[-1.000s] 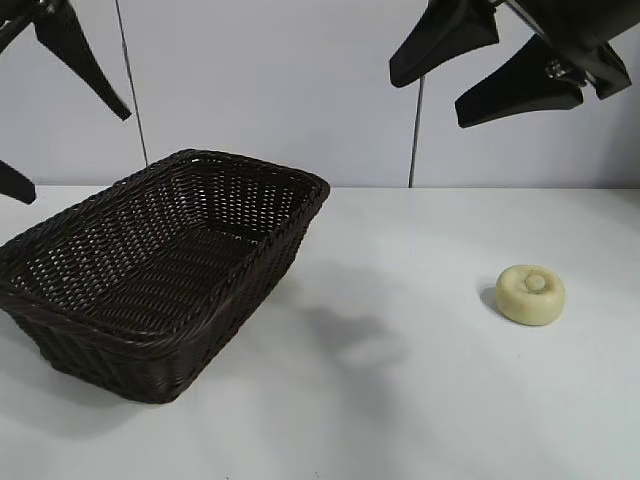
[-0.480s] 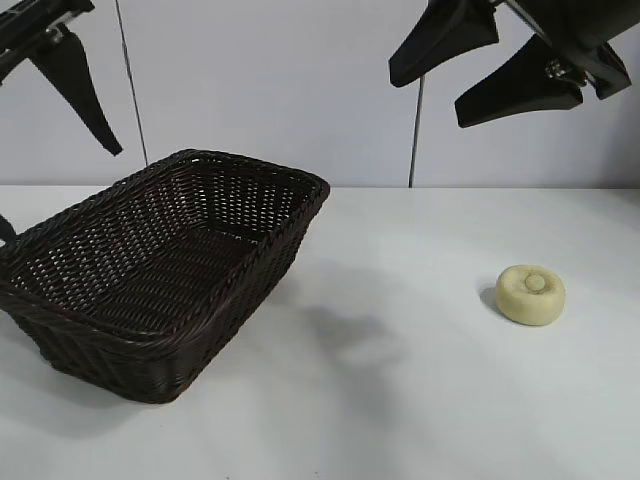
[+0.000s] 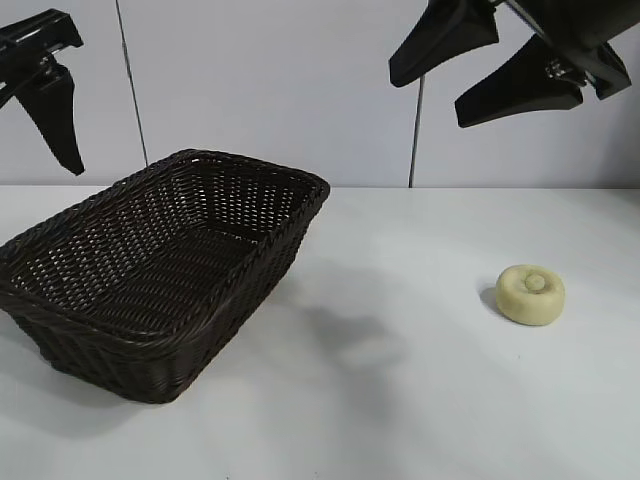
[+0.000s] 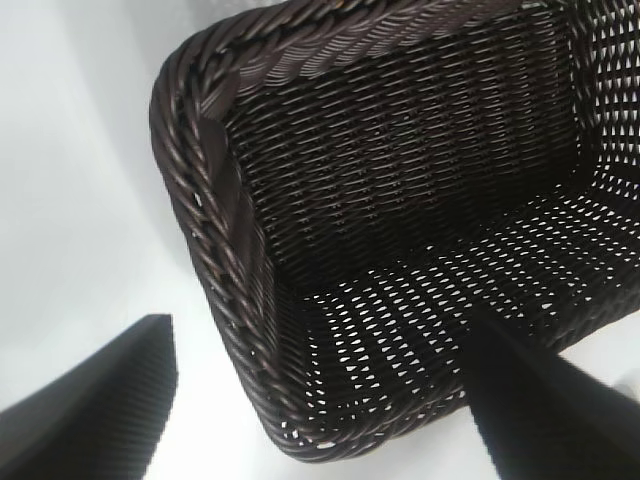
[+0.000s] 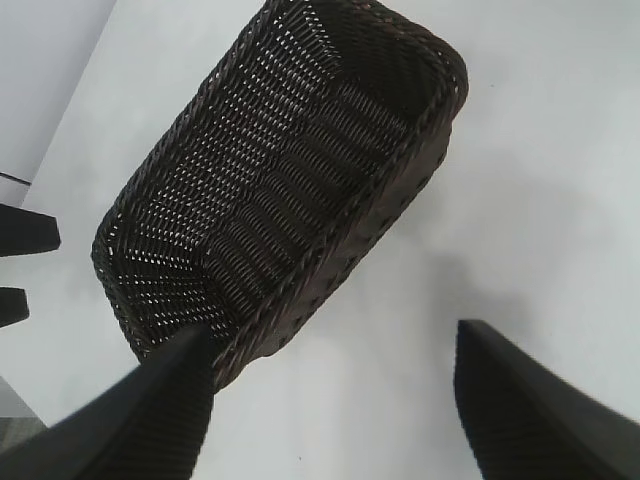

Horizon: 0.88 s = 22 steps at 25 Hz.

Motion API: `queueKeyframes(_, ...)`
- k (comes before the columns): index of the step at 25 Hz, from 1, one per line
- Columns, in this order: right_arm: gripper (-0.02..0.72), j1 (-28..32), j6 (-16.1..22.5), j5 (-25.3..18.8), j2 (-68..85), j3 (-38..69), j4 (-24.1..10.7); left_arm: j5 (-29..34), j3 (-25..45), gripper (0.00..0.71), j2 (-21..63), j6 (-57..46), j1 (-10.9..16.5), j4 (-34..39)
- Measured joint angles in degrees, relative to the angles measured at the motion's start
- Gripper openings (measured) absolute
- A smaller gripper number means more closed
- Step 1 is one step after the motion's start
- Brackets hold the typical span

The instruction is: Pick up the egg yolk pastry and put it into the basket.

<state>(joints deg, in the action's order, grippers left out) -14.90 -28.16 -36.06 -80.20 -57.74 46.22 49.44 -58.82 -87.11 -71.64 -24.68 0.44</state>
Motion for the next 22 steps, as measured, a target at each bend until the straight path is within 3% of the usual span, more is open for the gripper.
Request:
queueKeyframes(7,0.496,0.0,0.0,0.0,0.0,0.0,0.0,-3.2,3.5,0.571,-1.4,-1.5,0.0,0.1)
queueKeyframes(15,0.496,0.0,0.0,0.0,0.0,0.0,0.0,-13.5,10.7,0.571,-1.4,-2.4,0.0,-0.1)
queueKeyframes(22,0.496,0.0,0.0,0.0,0.0,0.0,0.0,-17.9,11.4,0.571,-6.3,-2.4,0.0,-0.1)
